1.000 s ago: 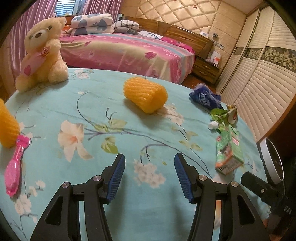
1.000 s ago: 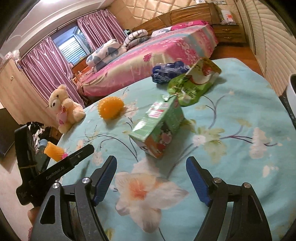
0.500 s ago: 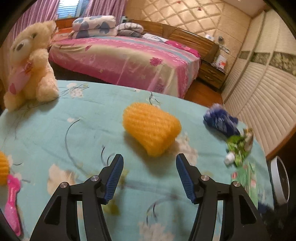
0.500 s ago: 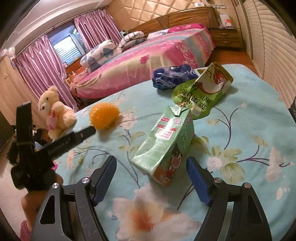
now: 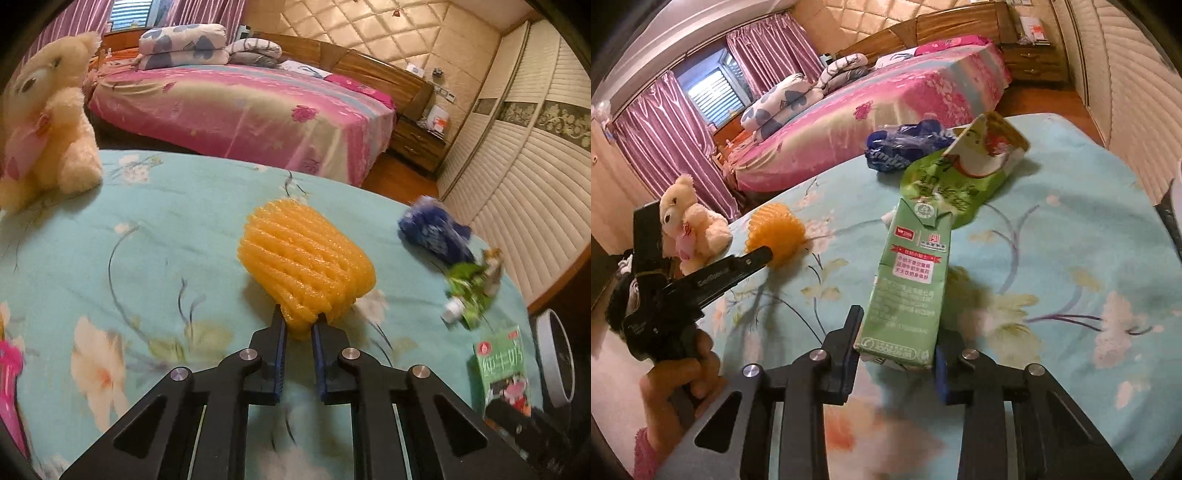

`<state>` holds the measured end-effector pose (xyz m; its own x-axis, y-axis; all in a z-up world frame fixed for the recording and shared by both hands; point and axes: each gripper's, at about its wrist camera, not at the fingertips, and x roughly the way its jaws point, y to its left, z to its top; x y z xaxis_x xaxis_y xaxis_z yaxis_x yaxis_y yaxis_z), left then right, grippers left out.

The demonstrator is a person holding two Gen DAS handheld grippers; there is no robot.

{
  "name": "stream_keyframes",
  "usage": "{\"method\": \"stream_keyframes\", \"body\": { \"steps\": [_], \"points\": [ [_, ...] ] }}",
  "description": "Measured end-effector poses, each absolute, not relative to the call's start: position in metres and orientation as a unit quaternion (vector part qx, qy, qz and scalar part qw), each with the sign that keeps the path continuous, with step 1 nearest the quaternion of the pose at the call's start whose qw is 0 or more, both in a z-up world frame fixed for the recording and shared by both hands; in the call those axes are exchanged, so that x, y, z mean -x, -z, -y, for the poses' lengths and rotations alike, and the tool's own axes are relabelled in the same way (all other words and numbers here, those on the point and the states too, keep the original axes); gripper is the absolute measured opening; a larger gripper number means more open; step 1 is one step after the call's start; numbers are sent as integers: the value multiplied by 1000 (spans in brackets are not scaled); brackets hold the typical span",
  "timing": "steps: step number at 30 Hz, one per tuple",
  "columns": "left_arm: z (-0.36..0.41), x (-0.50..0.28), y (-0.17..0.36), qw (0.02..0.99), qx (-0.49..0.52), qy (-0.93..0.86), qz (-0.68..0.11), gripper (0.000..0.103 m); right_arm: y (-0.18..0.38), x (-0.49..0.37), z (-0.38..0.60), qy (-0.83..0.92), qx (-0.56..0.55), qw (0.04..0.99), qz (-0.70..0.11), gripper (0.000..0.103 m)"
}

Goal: Collect trash
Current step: 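Grasp the orange foam net with the left tool while the right tool grasps the green milk carton, then carry the orange foam net and green carton over the bin with both tools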

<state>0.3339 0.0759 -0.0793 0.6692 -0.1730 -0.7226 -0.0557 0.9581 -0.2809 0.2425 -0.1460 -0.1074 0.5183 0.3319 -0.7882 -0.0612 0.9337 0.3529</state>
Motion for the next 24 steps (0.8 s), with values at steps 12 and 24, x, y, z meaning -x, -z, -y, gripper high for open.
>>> {"method": "stream_keyframes", "body": {
  "steps": [12, 24],
  "points": [
    [-16, -249, 60, 902, 116, 103, -403, 10, 83, -203, 189, -126, -113, 873, -458, 33],
    [36, -221, 47, 897, 86, 156, -405, 10, 65, -173, 238, -107, -108, 888, -433, 33]
  ]
}}
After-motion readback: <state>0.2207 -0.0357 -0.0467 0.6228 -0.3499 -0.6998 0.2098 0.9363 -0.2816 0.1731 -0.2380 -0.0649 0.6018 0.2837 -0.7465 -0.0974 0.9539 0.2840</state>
